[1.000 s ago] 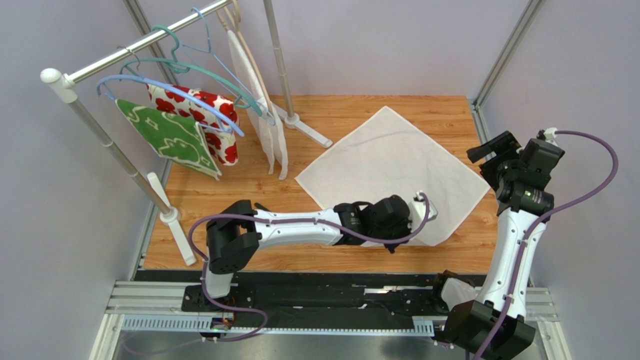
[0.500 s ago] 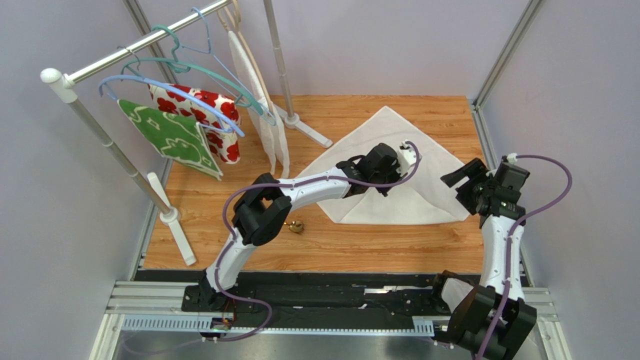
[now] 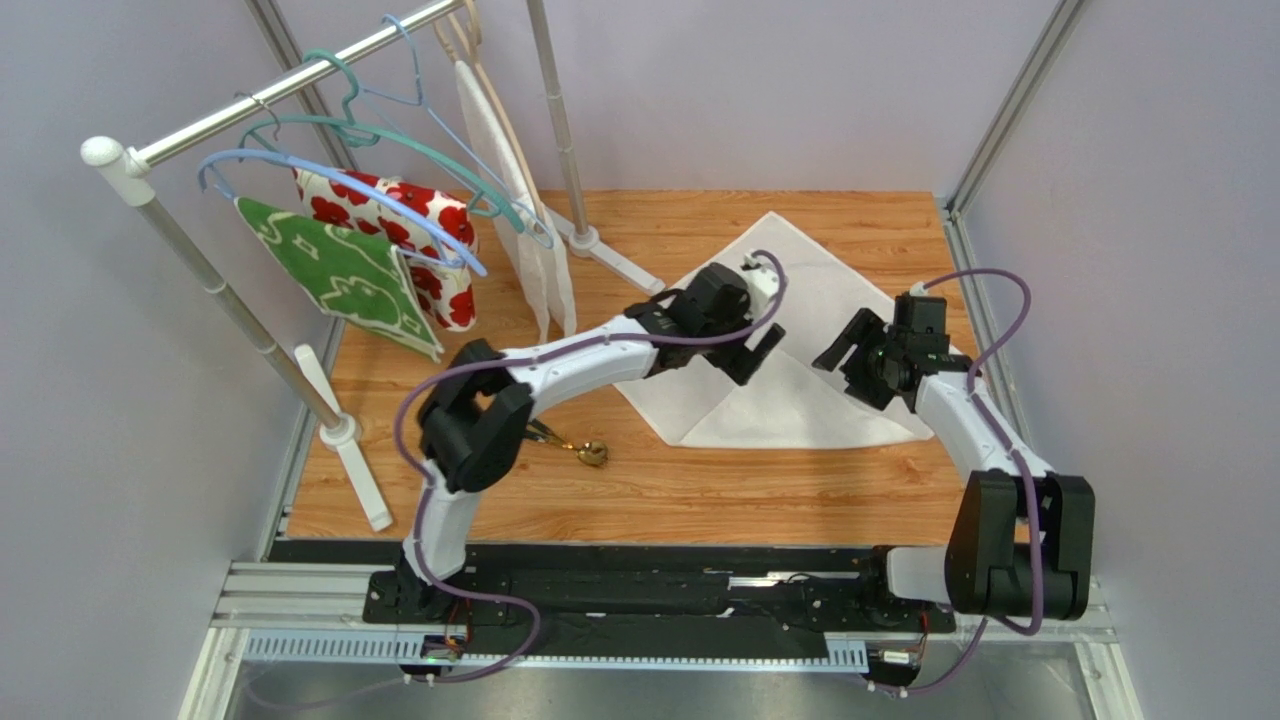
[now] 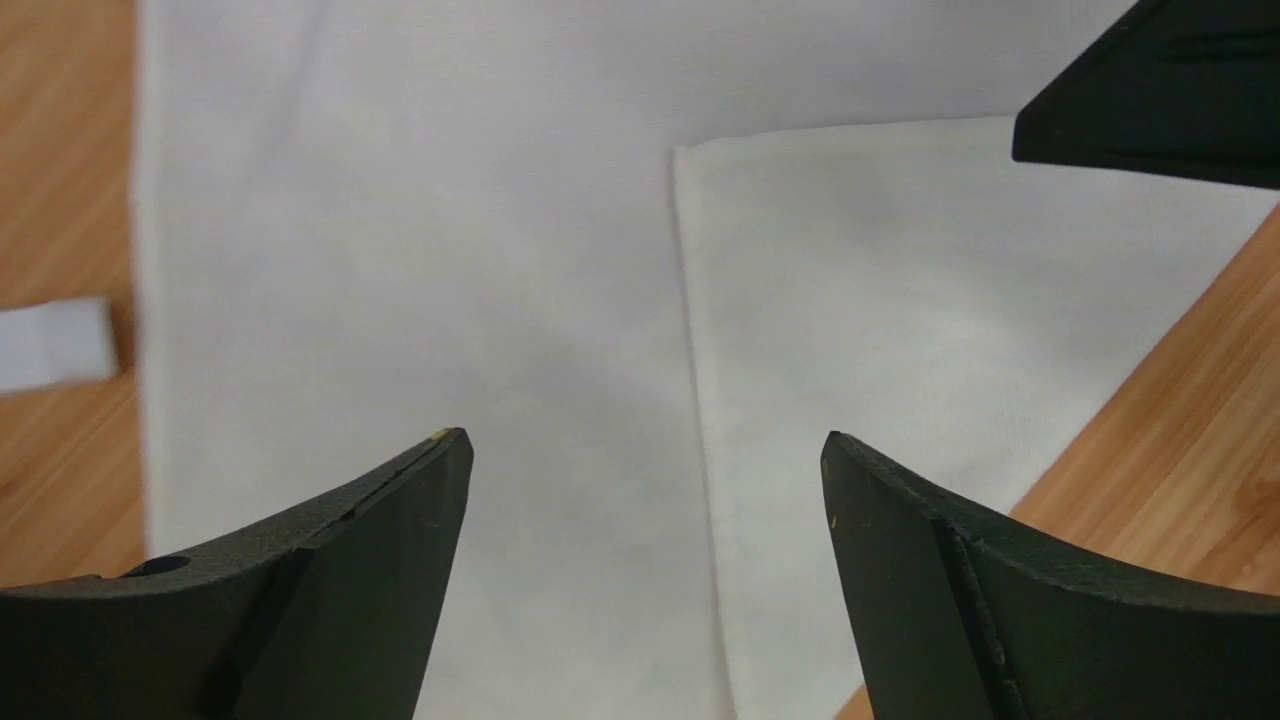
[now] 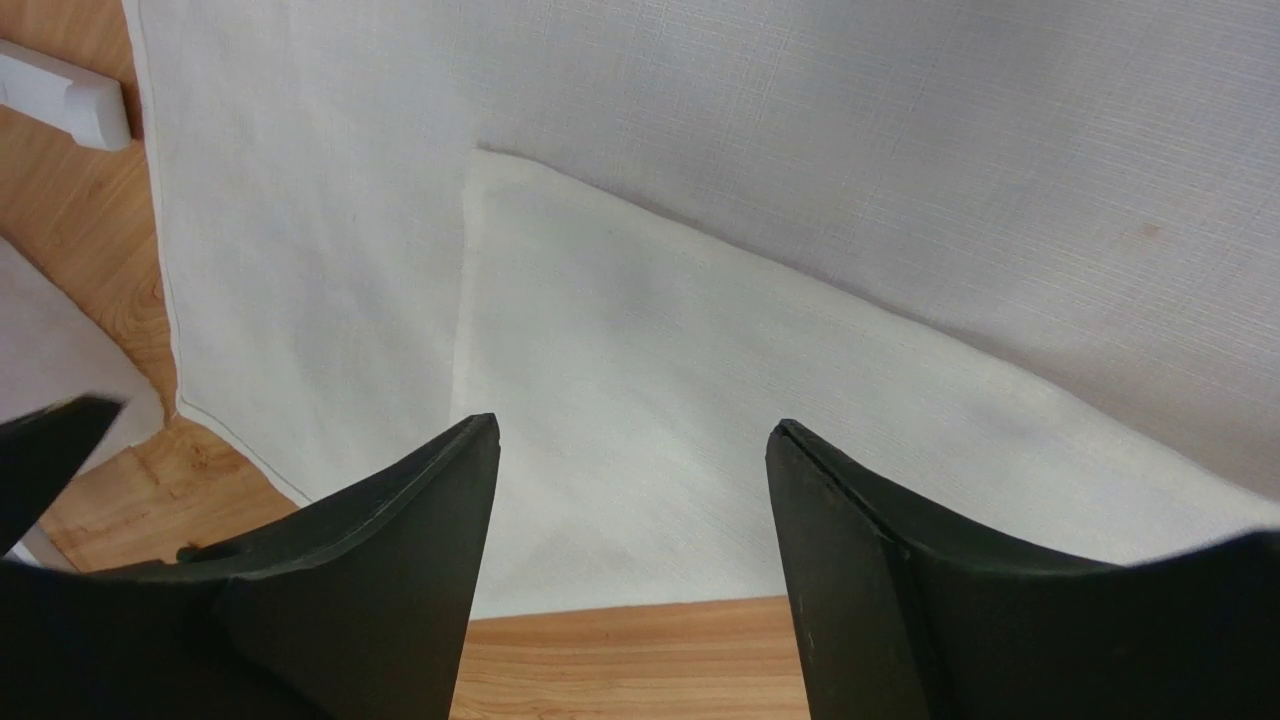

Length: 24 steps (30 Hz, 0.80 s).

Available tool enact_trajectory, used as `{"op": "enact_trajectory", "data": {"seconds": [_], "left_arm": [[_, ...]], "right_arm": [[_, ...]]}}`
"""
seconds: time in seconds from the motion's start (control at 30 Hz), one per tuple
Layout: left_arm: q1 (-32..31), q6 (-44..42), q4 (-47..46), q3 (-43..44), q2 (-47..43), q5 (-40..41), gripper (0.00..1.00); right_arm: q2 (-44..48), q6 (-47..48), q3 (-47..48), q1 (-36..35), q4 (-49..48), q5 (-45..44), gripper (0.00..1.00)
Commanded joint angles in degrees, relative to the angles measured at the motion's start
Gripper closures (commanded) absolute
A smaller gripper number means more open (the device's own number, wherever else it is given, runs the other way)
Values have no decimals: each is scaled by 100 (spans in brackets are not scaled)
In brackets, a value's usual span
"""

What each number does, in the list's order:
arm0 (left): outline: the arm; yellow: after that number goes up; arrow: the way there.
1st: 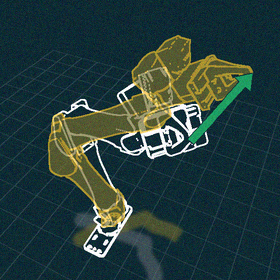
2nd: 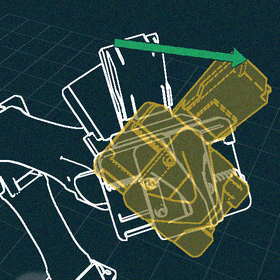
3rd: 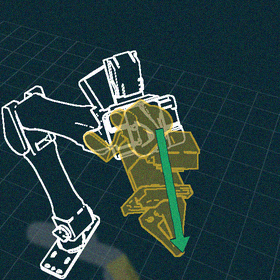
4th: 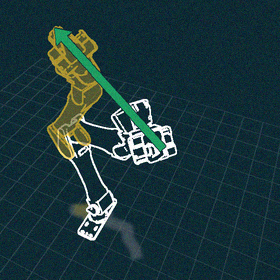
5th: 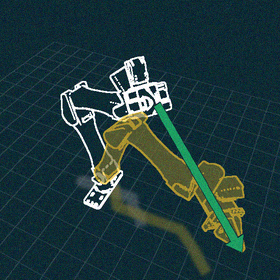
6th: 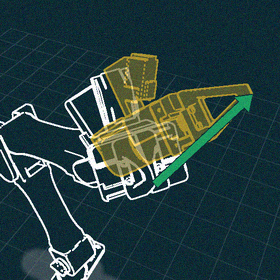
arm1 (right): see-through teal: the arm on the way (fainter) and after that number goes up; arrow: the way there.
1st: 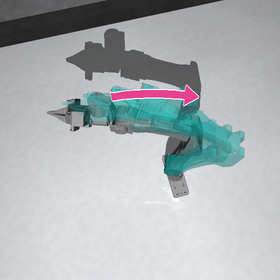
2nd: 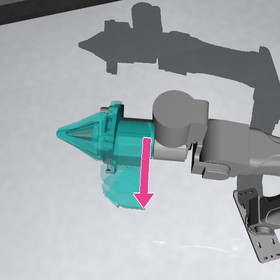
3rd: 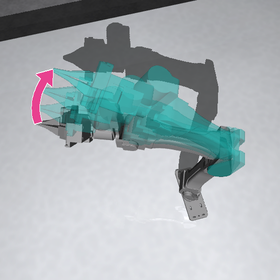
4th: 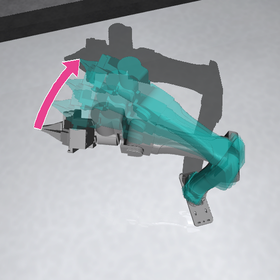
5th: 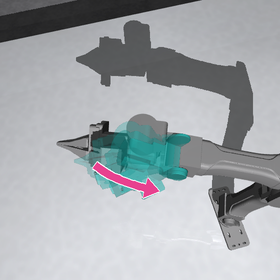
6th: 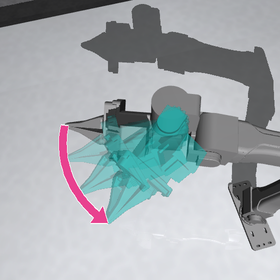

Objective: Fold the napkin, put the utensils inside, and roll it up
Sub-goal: Fold the napkin

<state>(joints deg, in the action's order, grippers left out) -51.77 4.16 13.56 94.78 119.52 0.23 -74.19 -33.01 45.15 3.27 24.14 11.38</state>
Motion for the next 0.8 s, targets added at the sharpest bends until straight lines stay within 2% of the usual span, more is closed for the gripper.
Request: {"op": "enact_trajectory", "data": {"seconds": [0.0, 0.17, 0.3, 0.4, 0.57, 0.77], "left_arm": [[149, 129, 251, -688, -1806, 741, 4], [639, 251, 1113, -1452, -3178, 1032, 4], [1413, 365, 1377, -1989, -4434, 532, 2], [1915, 515, 1605, -2253, -4919, 390, 1], [2136, 322, 2001, -2219, -5334, 74, 1], [2487, 23, 2142, -2271, -5457, 12, 1]], "right_arm": [[-534, -547, 468, -300, -603, -180, 31], [-1333, -769, 1082, -1019, -692, -240, 33], [-2088, -243, 1918, -1434, -52, -1327, 34], [-2380, 100, 2419, -1575, 344, -2068, 38], [-3048, 717, 3025, -1698, 828, -2587, 48], [-3285, 1244, 2974, -1751, 636, -2237, 52]]}}
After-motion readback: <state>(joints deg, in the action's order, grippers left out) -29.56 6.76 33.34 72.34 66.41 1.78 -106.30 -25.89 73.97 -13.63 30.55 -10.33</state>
